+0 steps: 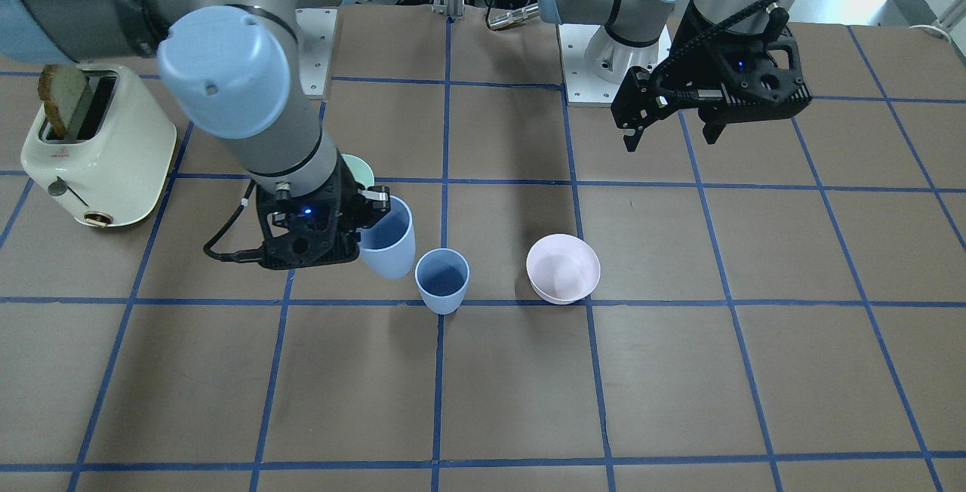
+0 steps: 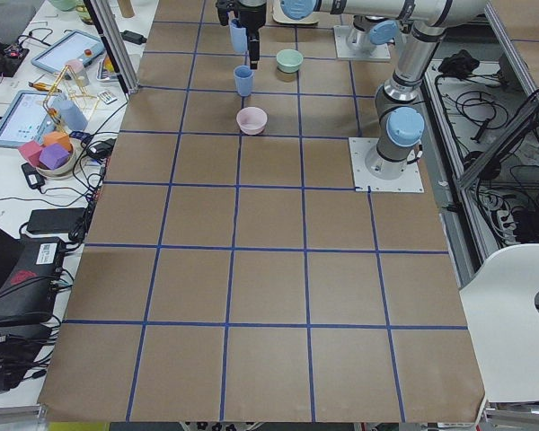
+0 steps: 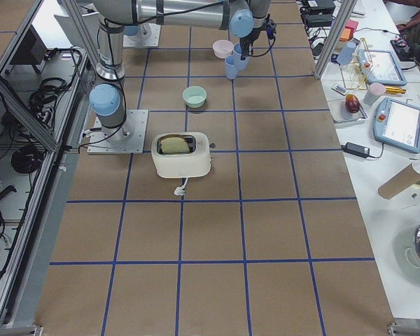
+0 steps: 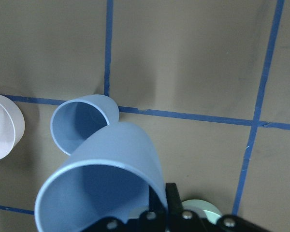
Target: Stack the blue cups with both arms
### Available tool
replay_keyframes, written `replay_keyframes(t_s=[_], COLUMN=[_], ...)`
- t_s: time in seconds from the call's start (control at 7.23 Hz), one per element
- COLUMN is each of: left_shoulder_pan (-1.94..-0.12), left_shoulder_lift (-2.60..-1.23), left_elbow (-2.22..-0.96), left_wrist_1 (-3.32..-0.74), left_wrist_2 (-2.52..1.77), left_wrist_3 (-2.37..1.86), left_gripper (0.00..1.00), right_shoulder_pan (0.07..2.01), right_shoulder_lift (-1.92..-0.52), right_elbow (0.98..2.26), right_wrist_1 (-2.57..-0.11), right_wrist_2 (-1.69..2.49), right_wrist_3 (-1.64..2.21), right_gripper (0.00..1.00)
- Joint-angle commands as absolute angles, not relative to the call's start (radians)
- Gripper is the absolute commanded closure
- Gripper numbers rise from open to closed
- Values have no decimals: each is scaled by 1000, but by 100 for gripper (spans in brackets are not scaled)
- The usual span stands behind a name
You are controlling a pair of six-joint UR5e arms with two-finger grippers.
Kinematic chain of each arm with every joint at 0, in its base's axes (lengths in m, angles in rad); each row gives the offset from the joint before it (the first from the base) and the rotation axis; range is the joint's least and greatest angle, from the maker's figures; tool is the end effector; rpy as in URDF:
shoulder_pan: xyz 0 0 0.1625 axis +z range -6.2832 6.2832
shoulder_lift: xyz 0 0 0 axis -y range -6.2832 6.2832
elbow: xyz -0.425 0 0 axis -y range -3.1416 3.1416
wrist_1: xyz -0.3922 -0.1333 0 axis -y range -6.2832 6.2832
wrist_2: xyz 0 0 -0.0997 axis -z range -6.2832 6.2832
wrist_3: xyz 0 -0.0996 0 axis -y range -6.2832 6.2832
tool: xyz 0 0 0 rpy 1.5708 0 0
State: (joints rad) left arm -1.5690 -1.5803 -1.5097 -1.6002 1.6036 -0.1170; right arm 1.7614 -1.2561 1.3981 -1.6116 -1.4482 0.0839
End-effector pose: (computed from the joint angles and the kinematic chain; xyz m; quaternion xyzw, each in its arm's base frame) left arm -0.1291 -0.4978 0.5104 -0.0595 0.9980 -0.0120 0.0157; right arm 0.2582 -0.5704 0.4027 -0.0501 0.9956 0.0584 0.0537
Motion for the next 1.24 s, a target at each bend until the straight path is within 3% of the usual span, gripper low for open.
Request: replay_keyframes(t_s=[0.0, 1.11], left_shoulder_pan=[-1572, -1577], left_shoulder_lift=[-1589, -1591], left_elbow=[-1503, -1503], left_wrist_1=[-1600, -1601], left_wrist_2=[1603, 1605], left_wrist_3=[-121, -123], left_gripper=[0, 0], right_shoulder_pan=[1809, 1824], right_shoulder_lift=[-1243, -1180], right_elbow=[1402, 1396], right_wrist_1=[-1614, -1687], right_wrist_2=[-1437, -1405], right_wrist_3=[118, 118], right_gripper=[100, 100])
